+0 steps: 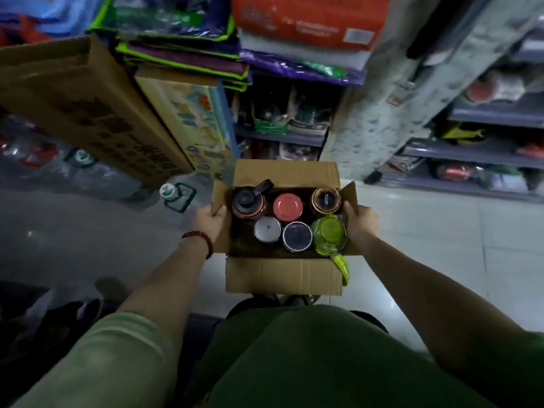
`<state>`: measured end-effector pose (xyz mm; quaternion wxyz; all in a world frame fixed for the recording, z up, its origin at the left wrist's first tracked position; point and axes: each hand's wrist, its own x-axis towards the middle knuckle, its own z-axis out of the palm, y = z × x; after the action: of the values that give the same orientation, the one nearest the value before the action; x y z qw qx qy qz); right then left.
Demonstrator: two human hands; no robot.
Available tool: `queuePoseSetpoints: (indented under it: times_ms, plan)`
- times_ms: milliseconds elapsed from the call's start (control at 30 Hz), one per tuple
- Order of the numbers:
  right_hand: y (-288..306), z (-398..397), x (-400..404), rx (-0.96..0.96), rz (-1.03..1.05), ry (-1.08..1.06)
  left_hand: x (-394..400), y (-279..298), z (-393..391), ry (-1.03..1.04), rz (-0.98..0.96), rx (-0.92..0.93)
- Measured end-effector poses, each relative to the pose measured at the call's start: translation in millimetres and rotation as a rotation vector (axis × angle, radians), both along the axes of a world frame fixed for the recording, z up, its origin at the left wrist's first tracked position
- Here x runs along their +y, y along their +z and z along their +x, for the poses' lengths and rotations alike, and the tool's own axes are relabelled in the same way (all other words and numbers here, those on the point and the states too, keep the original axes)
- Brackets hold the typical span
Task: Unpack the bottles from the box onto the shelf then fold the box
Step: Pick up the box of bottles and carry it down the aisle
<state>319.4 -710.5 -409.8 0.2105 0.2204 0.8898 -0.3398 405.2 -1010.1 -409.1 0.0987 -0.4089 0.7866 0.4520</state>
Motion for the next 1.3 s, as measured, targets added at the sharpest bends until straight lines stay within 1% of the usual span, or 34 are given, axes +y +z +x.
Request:
queuePoseSetpoints:
  times_ms: [100,233,400,633,733,1033,1133,1233,1300]
  plan:
    - [-1,10,40,-0.009,0.008,-0.099,33,-3,-26,-0.128,-0.035,-0.05]
    - [-1,26,89,-0.007,-0.02,-0.232,78,0,-59,-0.282,-0.09,-0.062]
    - [-3,47,146,-0.005,-0.043,-0.42,143,4,-101,-0.492,-0.131,-0.013]
    - [1,71,211,0.016,-0.026,-0.701,236,10,-156,-0.768,-0.123,-0.007]
    - [5,79,234,0.02,-0.018,-0.824,279,7,-179,-0.883,-0.088,0.016]
    - [6,95,283,-0.001,-0.011,-1.296,416,4,-242,-1.264,-0.047,-0.031]
    - [6,100,300,0.004,-0.002,-1.424,462,3,-260,-1.38,0.002,-0.043]
    - [6,103,320,0.047,0.009,-1.54,505,3,-272,-1.479,-0.004,-0.029]
    - [8,105,336,0.047,0.029,-1.577,533,3,-276,-1.524,0.021,-0.047]
